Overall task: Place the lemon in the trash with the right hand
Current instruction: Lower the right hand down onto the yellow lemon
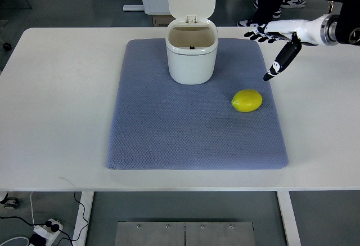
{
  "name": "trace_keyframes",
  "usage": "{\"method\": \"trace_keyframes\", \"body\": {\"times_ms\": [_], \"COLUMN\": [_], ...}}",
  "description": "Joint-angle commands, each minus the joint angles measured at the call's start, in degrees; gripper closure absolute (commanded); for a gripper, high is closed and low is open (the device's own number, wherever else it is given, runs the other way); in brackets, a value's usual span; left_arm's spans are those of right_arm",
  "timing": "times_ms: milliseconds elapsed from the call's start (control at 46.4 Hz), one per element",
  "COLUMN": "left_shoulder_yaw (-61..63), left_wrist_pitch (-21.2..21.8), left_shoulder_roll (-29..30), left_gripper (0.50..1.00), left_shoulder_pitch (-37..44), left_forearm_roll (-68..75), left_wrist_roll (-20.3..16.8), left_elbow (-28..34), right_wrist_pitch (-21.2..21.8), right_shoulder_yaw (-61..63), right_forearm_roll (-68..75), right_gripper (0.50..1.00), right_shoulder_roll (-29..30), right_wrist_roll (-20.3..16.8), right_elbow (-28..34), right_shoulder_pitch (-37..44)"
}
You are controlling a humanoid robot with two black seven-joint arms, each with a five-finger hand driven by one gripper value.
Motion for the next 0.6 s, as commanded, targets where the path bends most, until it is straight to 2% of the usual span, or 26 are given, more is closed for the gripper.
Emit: {"method": "trace_keyframes", "body": {"times_ms": [0, 582], "left_shoulder_yaw": [0.00, 0.00], "left_wrist_pitch": [0.00, 0.00], "left_shoulder_roll": [0.00, 0.00], "left_gripper": [0.500, 0.500], "left_shoulder_pitch": [0.00, 0.00], "left_forearm_roll": [0.01, 0.01], "left_wrist_roll": [0.00, 0.00], "left_elbow": [0.03, 0.03], "right_wrist_pitch": [0.04, 1.44], "right_shoulder_yaw": [-1.06, -3.43], "right_forearm_roll": [-0.01, -0.27], "right_gripper": [0.500, 0.500], "right_shoulder_roll": [1.07, 2.75], "right_wrist_roll": [0.19, 0.36], "right_elbow": [0.34, 0.34], "right_shoulder_pitch": [0.39, 2.06]}}
